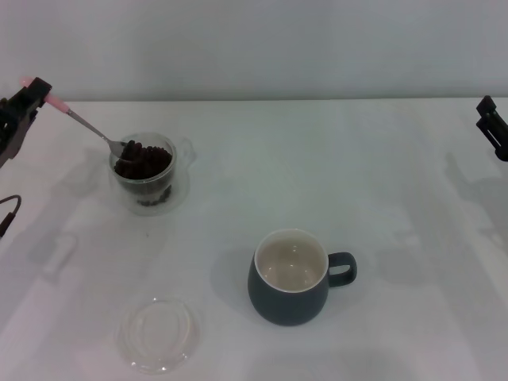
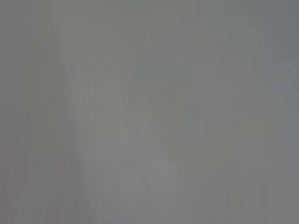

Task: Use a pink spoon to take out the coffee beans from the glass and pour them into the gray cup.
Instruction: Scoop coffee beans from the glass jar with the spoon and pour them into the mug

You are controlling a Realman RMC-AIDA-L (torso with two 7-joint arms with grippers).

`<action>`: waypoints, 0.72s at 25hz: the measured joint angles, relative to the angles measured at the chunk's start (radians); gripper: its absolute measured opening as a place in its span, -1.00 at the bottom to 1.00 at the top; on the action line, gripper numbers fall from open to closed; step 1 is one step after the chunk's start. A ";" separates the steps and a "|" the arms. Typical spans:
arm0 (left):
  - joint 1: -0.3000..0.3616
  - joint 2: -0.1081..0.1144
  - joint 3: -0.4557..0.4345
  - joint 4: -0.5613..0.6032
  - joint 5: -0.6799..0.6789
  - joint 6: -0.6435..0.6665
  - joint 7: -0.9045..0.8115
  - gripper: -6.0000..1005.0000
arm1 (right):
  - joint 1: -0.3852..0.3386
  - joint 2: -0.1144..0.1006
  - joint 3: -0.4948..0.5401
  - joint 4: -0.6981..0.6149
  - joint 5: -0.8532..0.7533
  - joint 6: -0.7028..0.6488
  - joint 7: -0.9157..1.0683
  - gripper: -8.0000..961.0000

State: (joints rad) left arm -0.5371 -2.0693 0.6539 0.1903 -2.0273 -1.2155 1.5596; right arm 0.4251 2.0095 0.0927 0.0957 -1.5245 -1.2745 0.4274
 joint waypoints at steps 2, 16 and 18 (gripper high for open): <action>0.009 -0.001 0.001 -0.002 0.004 -0.042 -0.001 -0.74 | -0.001 0.000 -0.002 0.004 0.000 -0.002 -0.001 0.81; 0.000 -0.013 0.056 -0.075 0.042 -0.171 0.004 -0.74 | -0.008 0.001 -0.067 0.034 -0.002 -0.058 -0.001 0.81; -0.011 -0.015 0.088 -0.080 0.042 -0.167 0.021 -0.74 | -0.009 0.002 -0.075 0.039 -0.002 -0.063 -0.001 0.81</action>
State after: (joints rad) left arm -0.5478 -2.0842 0.7419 0.1106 -1.9851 -1.3825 1.5805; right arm 0.4160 2.0111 0.0179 0.1348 -1.5263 -1.3373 0.4264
